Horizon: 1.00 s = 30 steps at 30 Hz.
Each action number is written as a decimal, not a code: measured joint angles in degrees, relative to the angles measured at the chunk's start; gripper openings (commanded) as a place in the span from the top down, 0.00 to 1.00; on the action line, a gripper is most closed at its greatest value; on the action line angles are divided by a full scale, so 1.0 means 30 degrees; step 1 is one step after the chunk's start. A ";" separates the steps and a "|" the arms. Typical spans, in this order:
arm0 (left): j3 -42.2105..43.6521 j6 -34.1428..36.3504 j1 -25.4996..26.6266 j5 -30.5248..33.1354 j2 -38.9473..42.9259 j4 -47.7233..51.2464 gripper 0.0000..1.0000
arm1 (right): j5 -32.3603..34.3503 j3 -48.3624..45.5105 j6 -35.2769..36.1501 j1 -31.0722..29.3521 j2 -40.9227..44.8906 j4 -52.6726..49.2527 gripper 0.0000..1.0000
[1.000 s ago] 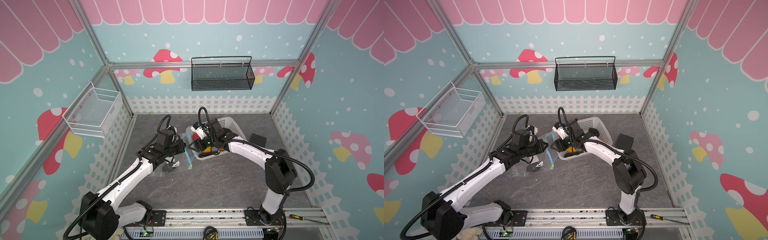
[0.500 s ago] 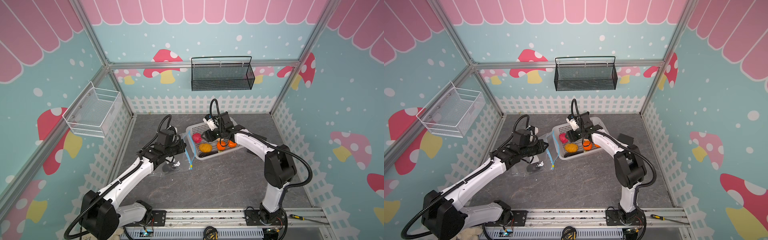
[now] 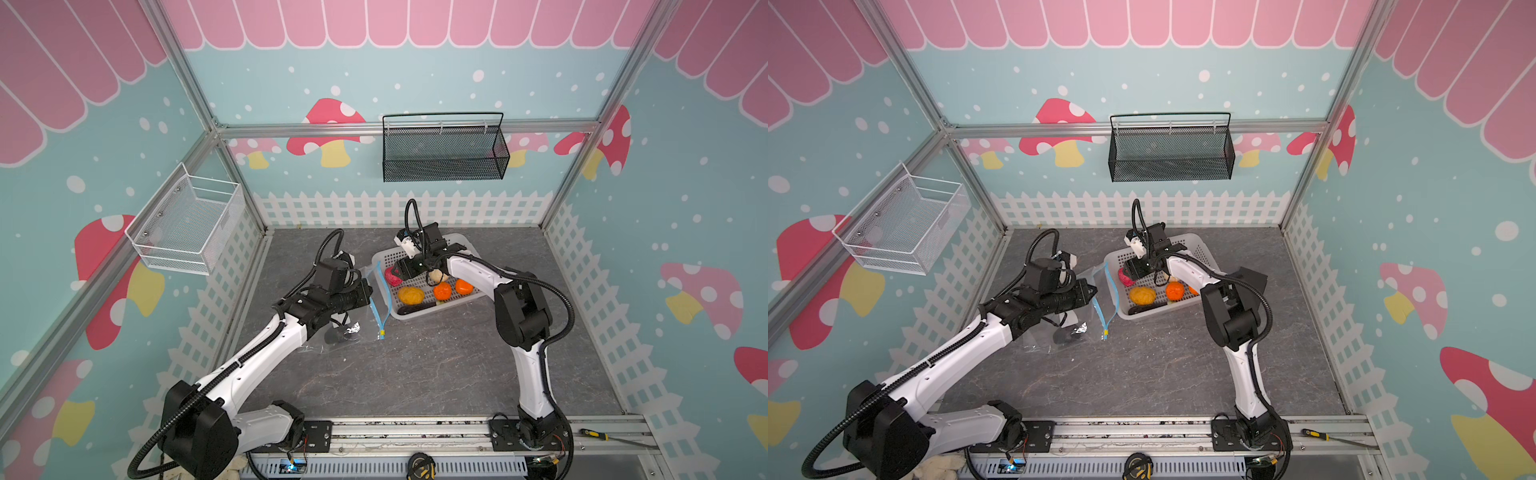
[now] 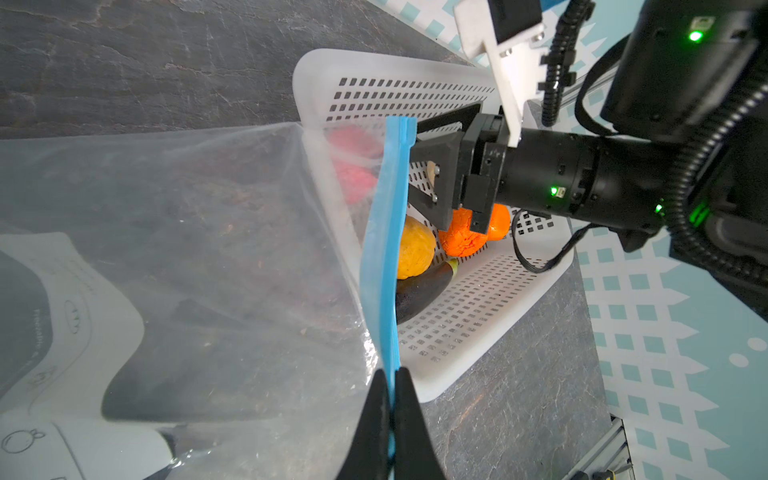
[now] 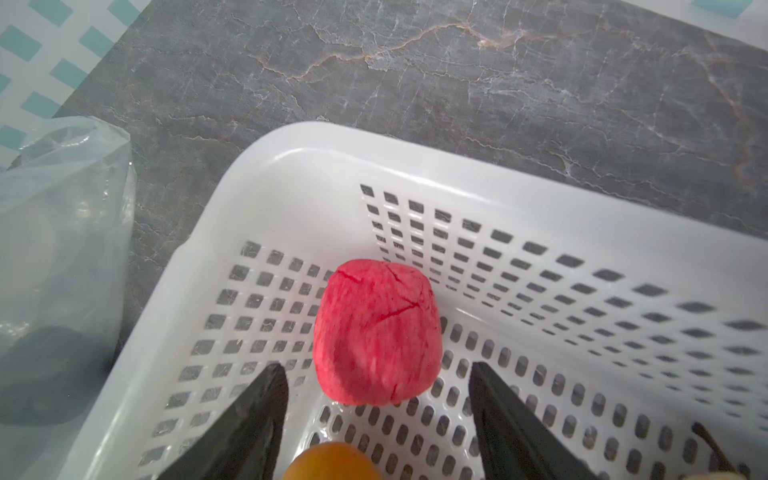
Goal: Place the food in the zip-top bag and seal the zipper
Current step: 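Move the right gripper back to the basket and grasp the pink dough ball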
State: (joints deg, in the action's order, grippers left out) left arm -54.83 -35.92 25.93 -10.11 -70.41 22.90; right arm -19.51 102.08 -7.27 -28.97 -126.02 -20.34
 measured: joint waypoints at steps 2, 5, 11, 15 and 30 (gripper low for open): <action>-0.0051 0.0051 0.0000 0.0000 -0.0007 0.0029 1.00 | -0.0007 0.0648 0.0007 -0.0022 -0.0576 -0.0153 0.25; -0.0160 0.0066 0.0000 0.0000 -0.0066 0.0095 1.00 | -0.0051 0.1464 0.0022 -0.0095 -0.1326 -0.0393 0.25; -0.0197 0.0058 0.0000 0.0000 -0.0211 0.0131 1.00 | -0.0146 0.2324 0.0080 -0.0204 -0.2273 -0.0925 0.17; -0.0197 0.0058 0.0000 0.0000 -0.0211 0.0131 1.00 | -0.0131 0.2616 0.0131 -0.0240 -0.2710 -0.1107 0.18; -0.0197 0.0051 0.0000 -0.0007 -0.0211 0.0124 1.00 | 0.0372 0.2718 -0.0080 -0.0240 -0.3002 -0.1377 0.39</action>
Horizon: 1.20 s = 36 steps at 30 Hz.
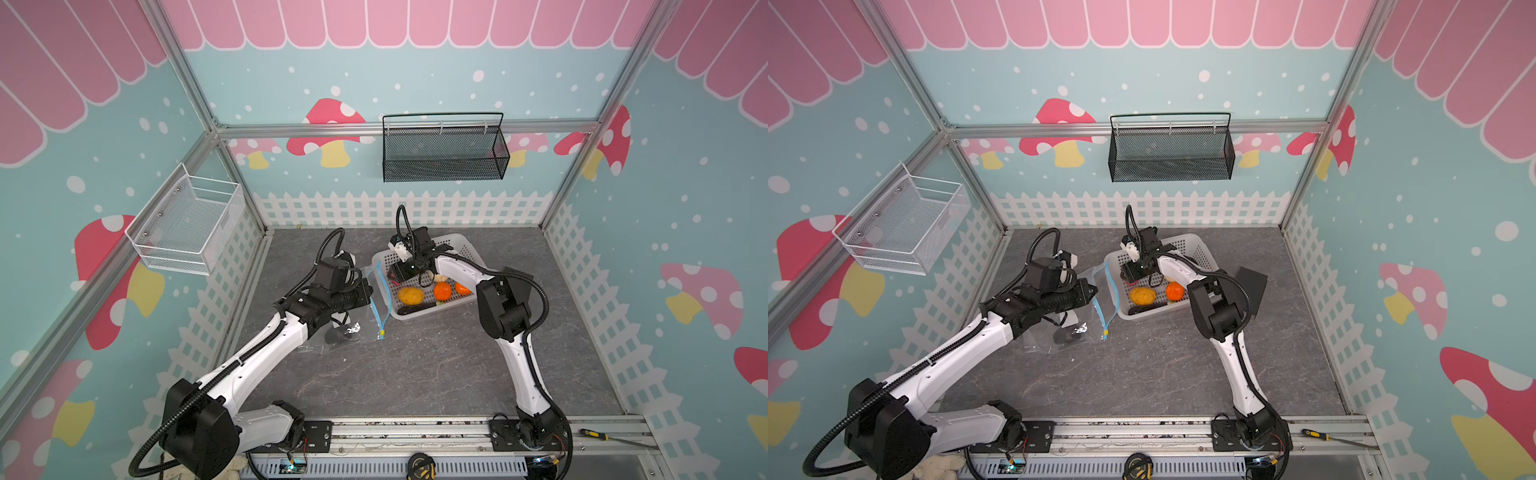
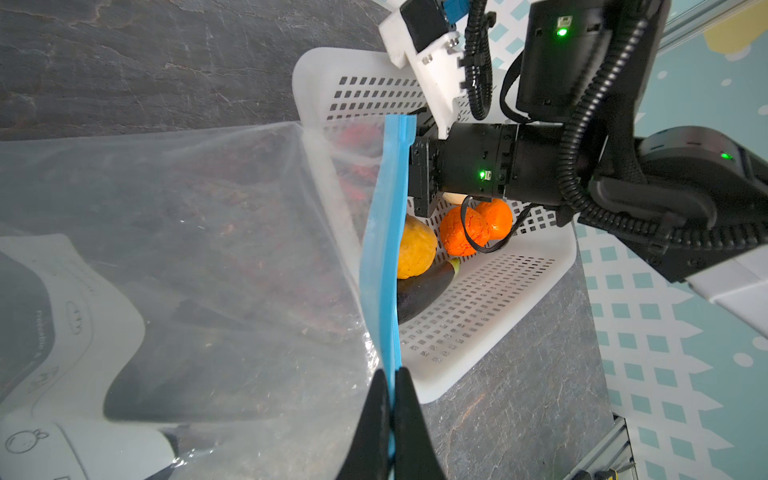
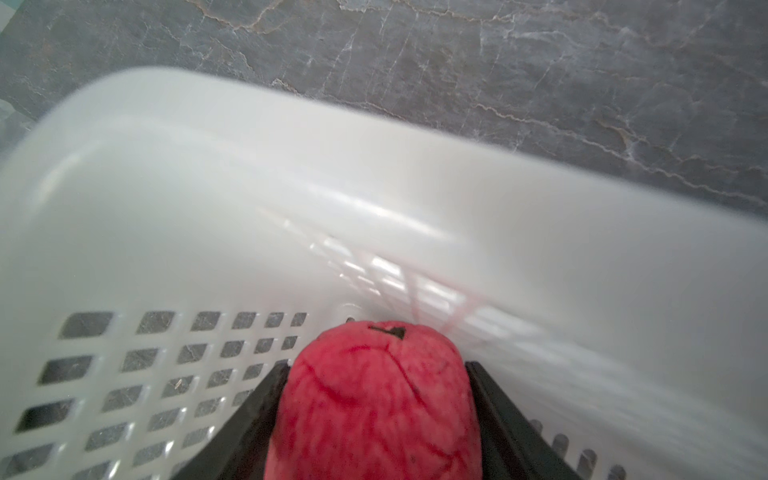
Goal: Place the food in the zip-top bag and seal the zipper
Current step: 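Move the right gripper back to the basket and grasp the pink dough ball, then carry the pink ball into the bag opening with the right gripper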
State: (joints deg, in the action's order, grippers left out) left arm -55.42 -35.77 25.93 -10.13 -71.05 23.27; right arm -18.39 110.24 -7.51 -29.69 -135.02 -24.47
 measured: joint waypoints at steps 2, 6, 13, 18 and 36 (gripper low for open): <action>0.0000 -0.0007 0.0000 0.0007 0.0000 -0.0007 1.00 | 0.0000 -0.0007 -0.0007 0.0000 0.0036 -0.0007 0.40; 0.0000 -0.0022 0.0000 0.0000 -0.0044 -0.0015 1.00 | -0.0029 -0.0430 -0.0015 0.0007 0.0568 0.0102 0.42; 0.0000 -0.0153 0.0000 -0.0022 -0.0401 -0.0146 1.00 | -0.0525 -0.2543 -0.0160 0.0080 0.2790 0.1042 0.46; 0.0000 -0.0350 0.0000 -0.0146 -0.0488 -0.0182 1.00 | -0.1384 -0.5574 -0.0379 0.0284 0.5144 0.2521 0.48; 0.0000 -0.0918 0.0000 -0.0707 -0.1180 -0.0794 1.00 | -0.5865 -1.4324 -0.2127 0.0328 1.2735 0.8830 0.60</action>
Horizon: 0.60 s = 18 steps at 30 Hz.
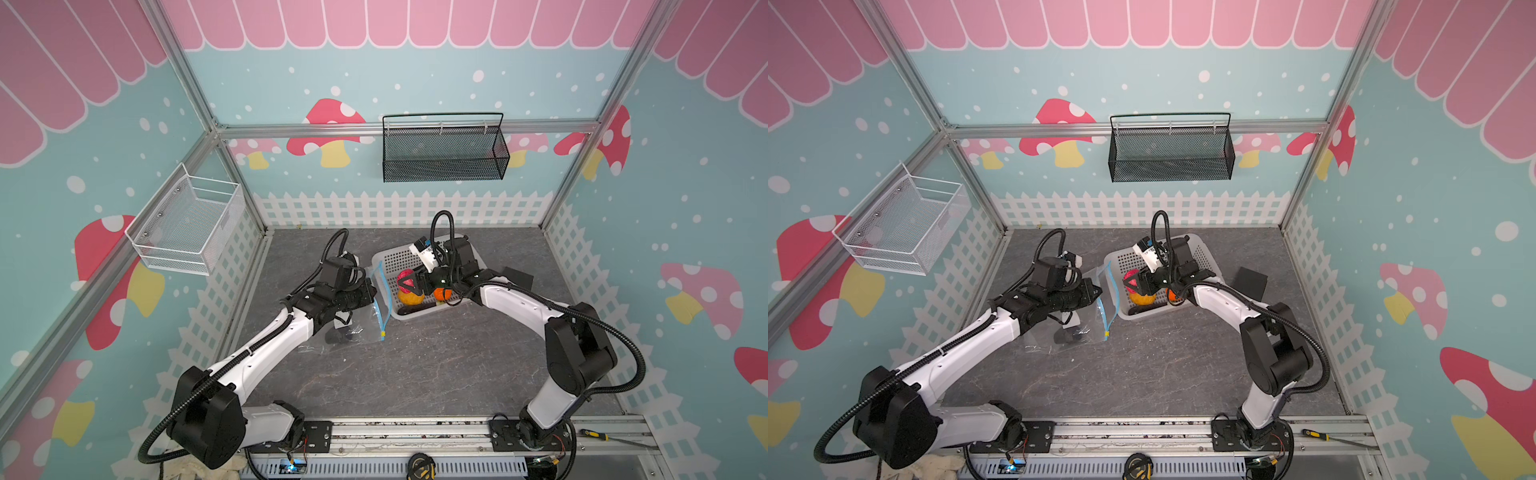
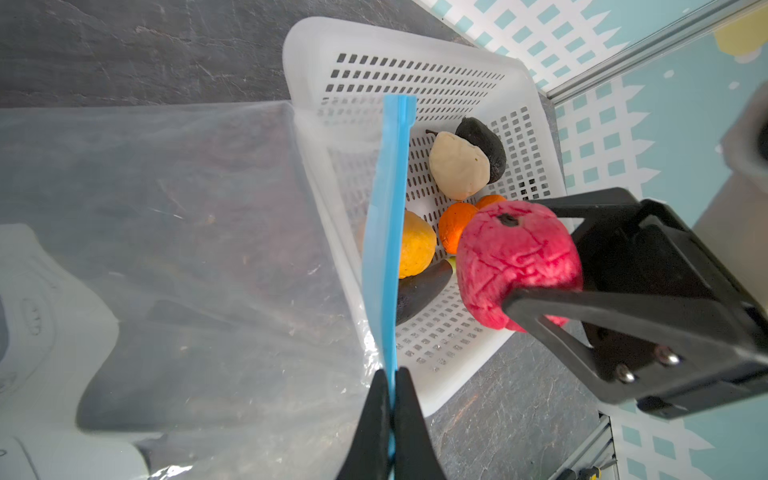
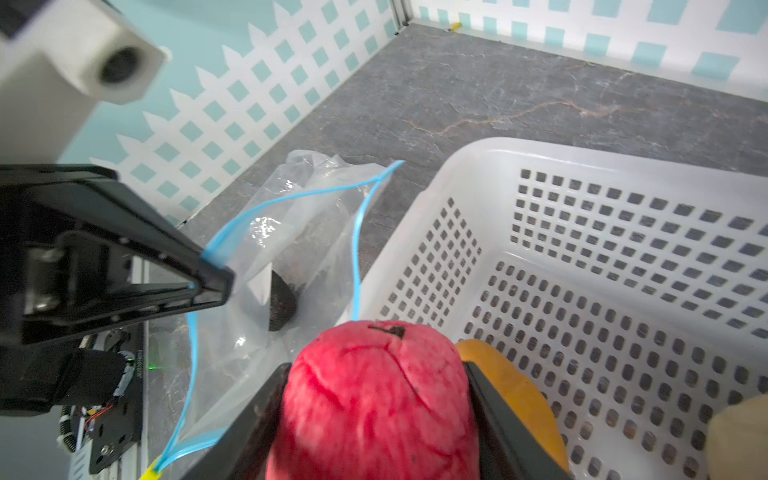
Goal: Place the food in the zip-top bag and seal the zipper
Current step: 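Carry the pink ball into the bag opening with the right gripper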
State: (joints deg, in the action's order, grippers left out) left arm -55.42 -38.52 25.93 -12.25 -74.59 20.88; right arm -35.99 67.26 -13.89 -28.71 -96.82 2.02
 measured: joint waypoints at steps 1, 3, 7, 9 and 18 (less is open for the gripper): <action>-0.0007 -0.0036 0.0000 -0.0015 0.0000 -0.0015 1.00 | -0.0189 -0.0073 -0.0117 -0.0087 0.0022 0.0372 0.61; -0.0073 -0.0095 0.0000 -0.0087 0.0000 -0.0036 1.00 | -0.0423 -0.0146 -0.0328 -0.0328 0.0022 0.0809 0.61; -0.0364 -0.0102 0.0000 -0.0189 0.0000 -0.0058 1.00 | -0.0823 -0.0168 -0.0627 -0.0962 0.0022 0.1319 0.63; -0.0503 -0.0102 0.0000 -0.0211 0.0000 -0.0058 1.00 | -0.0947 -0.0168 -0.0707 -0.1231 0.0022 0.1515 0.65; -0.0656 -0.0102 0.0000 -0.0226 0.0007 -0.0051 1.00 | -0.1333 -0.0175 -0.0954 -0.1668 -0.0342 0.1763 0.67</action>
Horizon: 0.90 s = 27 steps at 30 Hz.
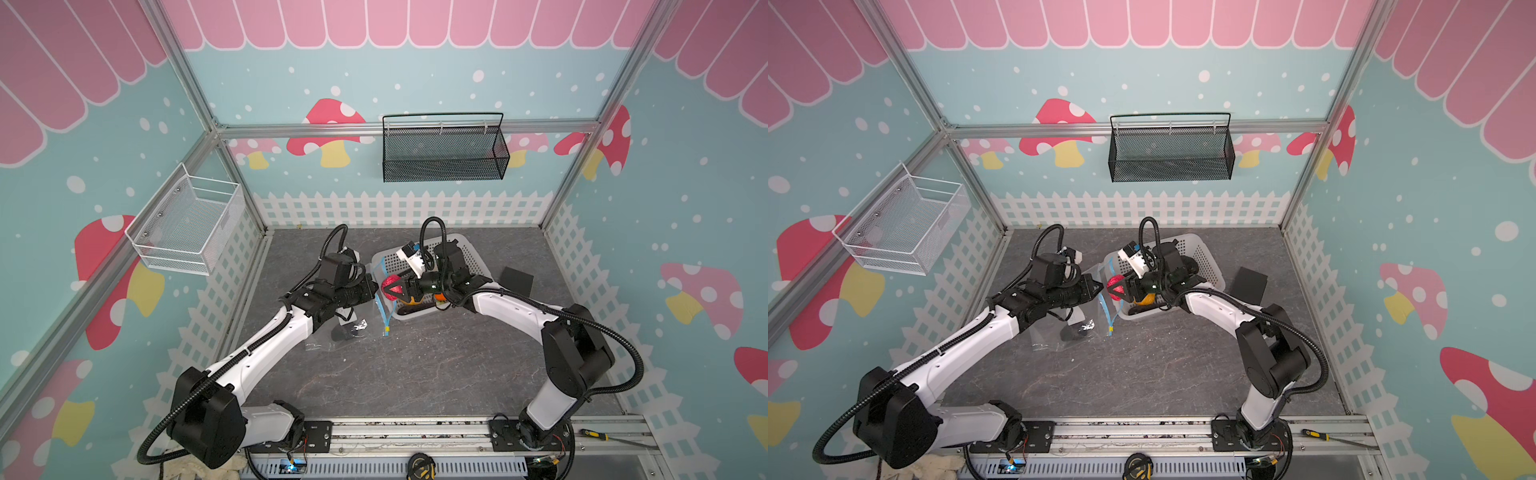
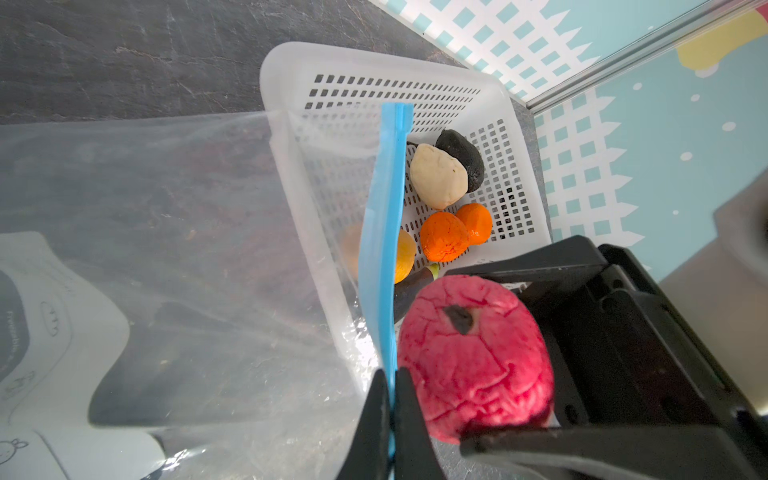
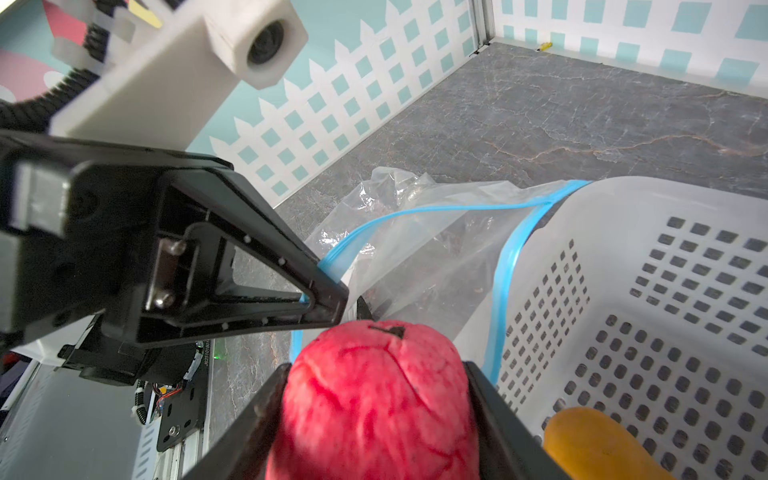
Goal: Place the food in the zip-top bag and seal the zipper
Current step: 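Carry the pink ball into the bag opening with the right gripper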
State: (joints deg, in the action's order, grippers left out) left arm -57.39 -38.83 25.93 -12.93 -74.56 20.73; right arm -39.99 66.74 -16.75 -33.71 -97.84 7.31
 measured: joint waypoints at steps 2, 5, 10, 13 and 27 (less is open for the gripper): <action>0.0000 0.0000 0.0000 0.0007 0.0000 0.0000 1.00 | 0.0000 -0.0007 -0.0007 -0.0051 -0.0182 0.0000 0.68; 0.0000 0.0000 -0.0015 0.0007 0.0000 0.0007 1.00 | 0.0007 -0.0015 0.0000 -0.0146 -0.0408 -0.0007 0.67; 0.0000 -0.0007 -0.0015 0.0000 0.0051 0.0000 1.00 | 0.0007 -0.0007 0.0044 -0.0175 -0.0823 -0.0051 0.68; -0.0029 -0.0015 -0.0022 0.0000 0.0087 0.0007 1.00 | 0.0007 -0.0007 0.0131 -0.0175 -0.1115 -0.0211 0.68; -0.0175 -0.0138 -0.0138 -0.0066 0.0284 0.0029 1.00 | 0.0117 0.0291 0.0663 -0.0423 -0.1515 -0.1166 0.61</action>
State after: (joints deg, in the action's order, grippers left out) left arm -57.91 -39.24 25.52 -13.13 -73.71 20.82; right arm -39.64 67.61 -14.76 -34.98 -102.39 3.81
